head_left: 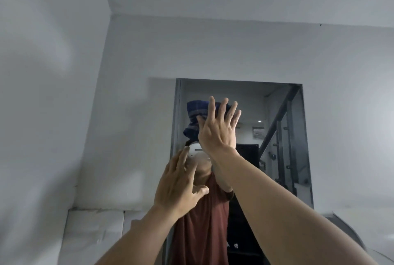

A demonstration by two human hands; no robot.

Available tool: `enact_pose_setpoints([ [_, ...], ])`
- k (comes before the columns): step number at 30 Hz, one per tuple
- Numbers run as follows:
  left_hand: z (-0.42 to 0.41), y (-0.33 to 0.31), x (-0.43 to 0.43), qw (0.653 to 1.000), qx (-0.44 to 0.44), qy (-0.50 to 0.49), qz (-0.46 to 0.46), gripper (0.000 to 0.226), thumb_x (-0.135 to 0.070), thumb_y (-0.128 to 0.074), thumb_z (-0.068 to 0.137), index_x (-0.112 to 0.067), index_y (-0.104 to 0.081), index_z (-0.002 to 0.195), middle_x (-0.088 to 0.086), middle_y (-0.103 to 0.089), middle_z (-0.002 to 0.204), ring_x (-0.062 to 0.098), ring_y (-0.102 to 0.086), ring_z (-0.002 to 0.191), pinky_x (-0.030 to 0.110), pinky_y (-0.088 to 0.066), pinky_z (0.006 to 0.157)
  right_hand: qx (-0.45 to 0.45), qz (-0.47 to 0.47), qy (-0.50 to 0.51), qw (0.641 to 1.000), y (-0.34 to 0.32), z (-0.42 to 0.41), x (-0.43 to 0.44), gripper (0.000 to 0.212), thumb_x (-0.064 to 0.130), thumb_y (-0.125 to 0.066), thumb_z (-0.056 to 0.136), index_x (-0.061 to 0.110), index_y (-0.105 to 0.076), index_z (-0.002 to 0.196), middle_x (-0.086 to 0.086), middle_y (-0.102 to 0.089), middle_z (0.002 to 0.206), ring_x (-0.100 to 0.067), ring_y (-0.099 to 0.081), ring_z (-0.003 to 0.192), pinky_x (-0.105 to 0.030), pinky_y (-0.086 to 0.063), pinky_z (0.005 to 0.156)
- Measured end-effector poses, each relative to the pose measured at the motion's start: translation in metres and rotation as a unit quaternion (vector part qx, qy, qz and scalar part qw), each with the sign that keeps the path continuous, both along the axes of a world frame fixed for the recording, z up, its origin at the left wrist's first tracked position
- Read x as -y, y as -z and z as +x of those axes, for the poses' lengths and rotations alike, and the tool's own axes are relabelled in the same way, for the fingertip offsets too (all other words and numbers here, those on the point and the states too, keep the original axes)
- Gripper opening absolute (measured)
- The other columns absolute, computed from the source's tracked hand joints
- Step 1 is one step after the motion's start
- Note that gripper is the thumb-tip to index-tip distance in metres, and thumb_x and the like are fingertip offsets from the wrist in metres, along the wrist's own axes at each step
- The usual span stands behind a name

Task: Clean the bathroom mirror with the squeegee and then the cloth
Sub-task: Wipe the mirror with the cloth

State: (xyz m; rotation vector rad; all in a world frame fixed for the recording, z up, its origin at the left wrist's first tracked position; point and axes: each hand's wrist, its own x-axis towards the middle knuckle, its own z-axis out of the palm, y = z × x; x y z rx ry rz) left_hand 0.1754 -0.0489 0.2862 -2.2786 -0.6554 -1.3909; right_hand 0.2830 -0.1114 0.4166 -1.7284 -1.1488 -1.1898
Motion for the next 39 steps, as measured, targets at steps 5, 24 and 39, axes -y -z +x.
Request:
enact_pose_setpoints([
  [5, 0.003, 0.004, -0.004, 1.0, 0.003, -0.002, 0.02, 0.098, -0.072, -0.057, 0.079, -0.024, -0.022, 0.157, 0.008, -0.015, 0.165, 0.025, -0.016, 0.152, 0.035, -0.018, 0.121, 0.086, -0.008, 0.048, 0.995, -0.021, -0.008, -0.013, 0.059, 0.049, -0.018, 0.104, 0.01, -0.023, 0.147, -0.029, -0.001, 0.165, -0.044, 0.01, 0.152, -0.064, 0.007, 0.12],
  [24, 0.012, 0.013, 0.0, 0.999, -0.006, -0.022, 0.033, 0.109, -0.088, -0.04, 0.072, -0.039, 0.01, 0.156, 0.012, 0.02, 0.164, 0.027, 0.018, 0.151, 0.04, 0.001, 0.122, 0.2, -0.036, 0.019, 0.979, -0.059, 0.022, 0.0, 0.062, 0.048, -0.026, 0.104, 0.021, -0.018, 0.159, -0.014, -0.01, 0.168, -0.029, -0.003, 0.156, -0.056, 0.003, 0.124],
  [39, 0.014, 0.017, -0.002, 0.999, 0.004, -0.006, 0.034, 0.111, -0.088, -0.047, 0.071, -0.04, 0.005, 0.157, 0.01, 0.015, 0.166, 0.023, 0.014, 0.152, 0.043, -0.024, 0.119, 0.079, 0.015, 0.067, 0.995, -0.065, 0.112, 0.073, 0.068, 0.046, -0.023, 0.105, 0.007, -0.01, 0.159, -0.014, -0.006, 0.168, -0.033, 0.001, 0.155, -0.061, 0.002, 0.122],
])
